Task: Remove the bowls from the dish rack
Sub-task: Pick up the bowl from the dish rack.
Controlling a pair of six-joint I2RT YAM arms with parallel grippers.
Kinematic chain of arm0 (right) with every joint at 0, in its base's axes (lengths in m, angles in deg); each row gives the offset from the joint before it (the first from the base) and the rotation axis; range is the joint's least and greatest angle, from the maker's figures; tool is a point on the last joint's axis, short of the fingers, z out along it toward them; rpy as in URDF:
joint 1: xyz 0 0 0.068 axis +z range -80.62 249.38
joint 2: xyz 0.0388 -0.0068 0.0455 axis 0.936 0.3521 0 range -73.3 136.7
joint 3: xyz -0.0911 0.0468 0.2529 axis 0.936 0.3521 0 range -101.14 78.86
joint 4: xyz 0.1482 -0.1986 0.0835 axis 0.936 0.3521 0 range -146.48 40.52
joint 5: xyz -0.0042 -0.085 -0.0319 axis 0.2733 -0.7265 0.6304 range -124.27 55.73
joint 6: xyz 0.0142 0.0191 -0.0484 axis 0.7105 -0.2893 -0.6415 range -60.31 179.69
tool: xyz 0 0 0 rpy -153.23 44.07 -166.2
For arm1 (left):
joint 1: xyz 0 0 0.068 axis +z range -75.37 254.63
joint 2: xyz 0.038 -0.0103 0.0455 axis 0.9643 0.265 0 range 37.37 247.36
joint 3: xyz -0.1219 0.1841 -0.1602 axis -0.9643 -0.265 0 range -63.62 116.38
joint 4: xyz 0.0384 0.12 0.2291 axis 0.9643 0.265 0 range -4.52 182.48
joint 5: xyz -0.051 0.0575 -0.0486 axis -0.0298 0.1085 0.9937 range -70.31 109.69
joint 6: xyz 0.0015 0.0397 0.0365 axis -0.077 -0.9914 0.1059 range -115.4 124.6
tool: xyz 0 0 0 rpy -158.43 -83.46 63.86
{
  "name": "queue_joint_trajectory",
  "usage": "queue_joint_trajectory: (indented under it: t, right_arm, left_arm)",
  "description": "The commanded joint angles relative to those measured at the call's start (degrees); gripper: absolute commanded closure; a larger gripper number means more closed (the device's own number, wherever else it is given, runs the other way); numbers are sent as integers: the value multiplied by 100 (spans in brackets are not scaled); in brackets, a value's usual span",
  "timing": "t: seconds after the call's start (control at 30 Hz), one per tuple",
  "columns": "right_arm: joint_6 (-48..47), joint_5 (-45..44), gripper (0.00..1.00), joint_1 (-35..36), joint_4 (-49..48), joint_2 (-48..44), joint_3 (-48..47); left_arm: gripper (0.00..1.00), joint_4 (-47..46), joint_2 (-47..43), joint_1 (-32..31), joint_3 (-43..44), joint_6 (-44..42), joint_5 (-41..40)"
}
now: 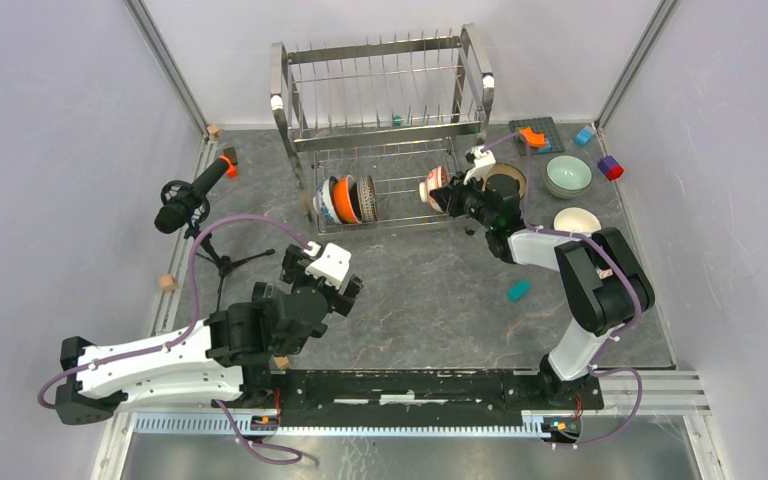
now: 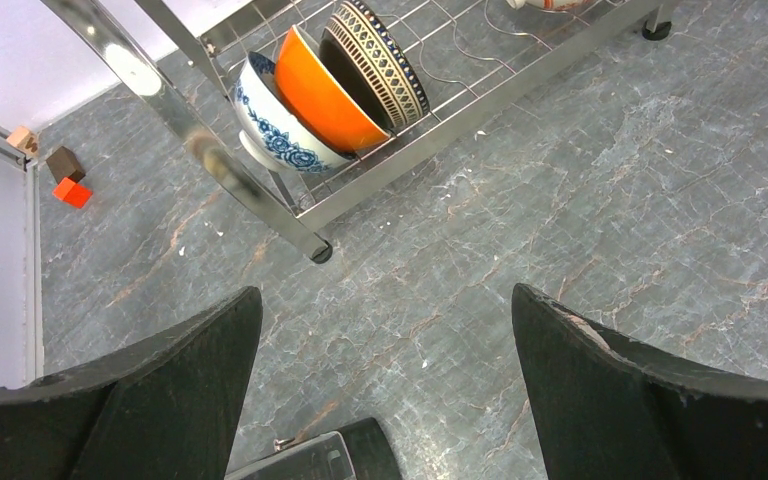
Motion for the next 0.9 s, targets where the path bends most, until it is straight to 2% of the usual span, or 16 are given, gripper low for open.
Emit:
queue_joint_trajectory:
  t: [0.0, 0.37, 0.57, 0.87]
  right_arm:
    - [409, 416, 100, -3, -421, -25, 9]
    - [1528, 561, 100, -171, -1668, -344, 539]
    - [2497, 782, 100, -338, -2688, -246, 801]
    - [3351, 957, 100, -436, -3687, -27, 964]
  left_arm:
    - [0, -97, 8, -10, 31, -180, 23]
    - [0, -86, -21, -8, 29, -172, 1]
    - [0, -77, -35, -9, 32, -154, -15]
    - [0, -68, -69, -3, 27, -154, -56]
